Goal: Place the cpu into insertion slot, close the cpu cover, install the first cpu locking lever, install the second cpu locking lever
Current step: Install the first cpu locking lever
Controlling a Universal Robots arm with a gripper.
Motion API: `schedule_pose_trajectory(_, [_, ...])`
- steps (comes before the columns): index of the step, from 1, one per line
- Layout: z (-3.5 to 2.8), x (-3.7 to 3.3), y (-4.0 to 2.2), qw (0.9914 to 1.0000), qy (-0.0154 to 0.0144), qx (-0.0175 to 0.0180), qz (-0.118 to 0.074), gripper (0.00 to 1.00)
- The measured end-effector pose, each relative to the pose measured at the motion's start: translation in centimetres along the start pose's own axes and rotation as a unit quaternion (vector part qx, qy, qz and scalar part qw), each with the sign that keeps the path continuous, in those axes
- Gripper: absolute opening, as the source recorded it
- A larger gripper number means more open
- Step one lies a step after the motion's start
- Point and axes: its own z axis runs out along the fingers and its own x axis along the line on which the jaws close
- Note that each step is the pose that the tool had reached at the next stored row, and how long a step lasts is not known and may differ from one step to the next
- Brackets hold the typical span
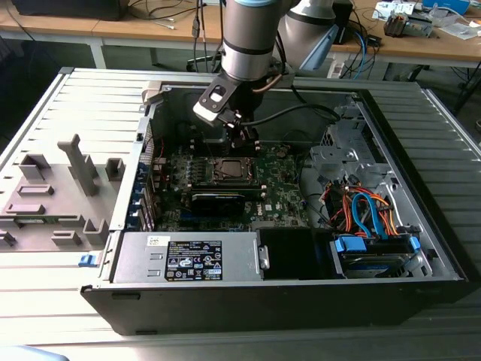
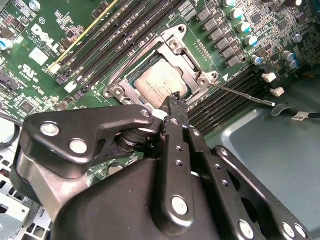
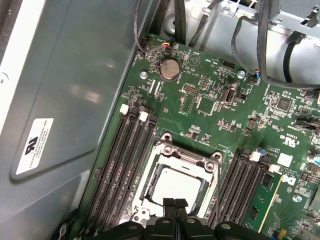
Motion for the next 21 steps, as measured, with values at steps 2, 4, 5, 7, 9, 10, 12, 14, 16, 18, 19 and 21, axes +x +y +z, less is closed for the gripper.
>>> schedule_pose_trajectory(2, [0.00,-0.01,-0.01,0.99999,-0.0002,0.0001,-0.005,0.11])
schedule_pose_trajectory(4, [-0.01,-0.02,-0.01,0.99990,-0.0006,0.0004,-0.014,0.11])
schedule_pose_trajectory(5, [0.00,-0.02,-0.01,0.99985,-0.0007,0.0005,-0.017,0.11])
schedule_pose_trajectory(7, [0.00,-0.02,-0.01,0.99974,-0.0010,0.0007,-0.023,0.11])
schedule_pose_trajectory(9, [0.00,-0.02,-0.01,0.99947,-0.0014,0.0009,-0.032,0.11])
schedule_pose_trajectory(10, [0.00,-0.02,-0.01,0.99923,-0.0012,0.0009,-0.039,0.11])
schedule_pose_trajectory(12, [0.00,-0.04,-0.02,0.99863,-0.0007,0.0008,-0.052,0.11])
schedule_pose_trajectory(14, [-0.01,-0.05,-0.02,0.99825,-0.0011,0.0010,-0.059,0.11])
schedule_pose_trajectory(16, [0.00,-0.05,-0.02,0.99785,-0.0013,0.0012,-0.065,0.11])
schedule_pose_trajectory(18, [0.00,-0.08,-0.03,0.99609,-0.0012,0.0013,-0.088,0.11])
schedule_pose_trajectory(19, [0.00,-0.09,-0.04,0.99576,-0.0012,0.0014,-0.092,0.11])
schedule_pose_trajectory(21, [0.00,-0.11,-0.04,0.99534,-0.0009,0.0013,-0.096,0.11])
